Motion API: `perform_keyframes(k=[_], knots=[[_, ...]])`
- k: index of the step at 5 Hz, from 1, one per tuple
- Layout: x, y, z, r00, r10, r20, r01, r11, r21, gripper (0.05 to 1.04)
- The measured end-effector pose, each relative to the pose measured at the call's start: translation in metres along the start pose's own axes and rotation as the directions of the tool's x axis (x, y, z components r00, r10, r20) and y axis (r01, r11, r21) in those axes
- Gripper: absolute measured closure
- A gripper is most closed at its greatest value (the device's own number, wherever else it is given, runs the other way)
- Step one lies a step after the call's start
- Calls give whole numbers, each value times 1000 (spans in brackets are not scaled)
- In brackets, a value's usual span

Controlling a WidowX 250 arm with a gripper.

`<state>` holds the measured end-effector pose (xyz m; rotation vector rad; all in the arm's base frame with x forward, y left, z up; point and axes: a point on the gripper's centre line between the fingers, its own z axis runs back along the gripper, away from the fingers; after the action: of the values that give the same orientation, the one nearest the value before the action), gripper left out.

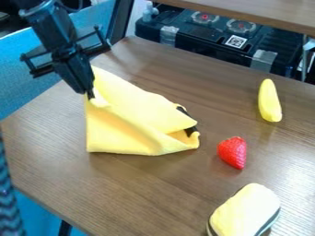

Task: Folded the cloth then moved it acros the table

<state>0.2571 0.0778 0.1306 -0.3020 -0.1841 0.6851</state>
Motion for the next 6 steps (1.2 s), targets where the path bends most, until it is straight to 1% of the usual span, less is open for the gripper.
perform_keyframes(k=[1,2,3,4,5,6], knots=[[26,3,-9,999,14,-40,-12,998,69,1033],[45,-1,-23,997,24,-74,-16,994,106,1033],[66,-7,-23,996,46,-81,-37,994,102,1033],[91,-6,-17,990,126,-68,-122,991,56,1033],[108,2,-18,984,172,-57,-168,984,64,1033],[116,11,-24,983,178,-34,-173,979,108,1033]])
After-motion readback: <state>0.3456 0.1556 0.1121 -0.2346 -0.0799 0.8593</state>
